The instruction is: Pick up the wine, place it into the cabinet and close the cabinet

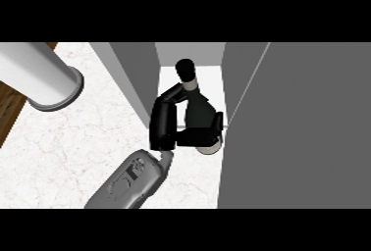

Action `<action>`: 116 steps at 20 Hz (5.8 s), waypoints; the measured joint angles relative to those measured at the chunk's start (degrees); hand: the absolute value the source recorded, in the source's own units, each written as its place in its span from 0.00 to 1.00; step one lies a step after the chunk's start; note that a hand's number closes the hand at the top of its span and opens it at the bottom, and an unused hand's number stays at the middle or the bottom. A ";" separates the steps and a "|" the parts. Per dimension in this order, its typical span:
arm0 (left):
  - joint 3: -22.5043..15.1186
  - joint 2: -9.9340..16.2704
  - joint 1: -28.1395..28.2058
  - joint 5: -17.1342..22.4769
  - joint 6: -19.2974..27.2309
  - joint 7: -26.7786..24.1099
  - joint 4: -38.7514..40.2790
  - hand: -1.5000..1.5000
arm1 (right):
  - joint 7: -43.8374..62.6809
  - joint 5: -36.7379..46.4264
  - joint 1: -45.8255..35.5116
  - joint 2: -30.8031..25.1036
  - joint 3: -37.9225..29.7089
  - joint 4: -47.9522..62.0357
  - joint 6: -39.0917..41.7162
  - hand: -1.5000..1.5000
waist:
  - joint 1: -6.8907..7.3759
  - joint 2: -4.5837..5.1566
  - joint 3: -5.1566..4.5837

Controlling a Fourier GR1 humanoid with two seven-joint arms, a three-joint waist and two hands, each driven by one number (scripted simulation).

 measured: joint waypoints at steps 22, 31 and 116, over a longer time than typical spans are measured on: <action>11.48 0.12 -7.92 5.10 -7.74 -9.60 18.15 1.00 | 0.07 -1.01 -2.11 -0.55 -2.56 2.08 0.49 0.00 | -0.13 0.04 0.01; 15.80 0.57 -14.25 5.99 -10.55 -10.14 28.12 1.00 | -1.75 -1.25 0.20 0.45 -1.92 2.19 0.94 0.00 | -0.54 0.11 0.01; 31.50 -0.19 -32.36 6.54 -18.36 -34.67 66.98 0.00 | -4.25 -1.65 -0.04 1.28 3.49 3.20 1.39 0.00 | -3.69 1.21 0.10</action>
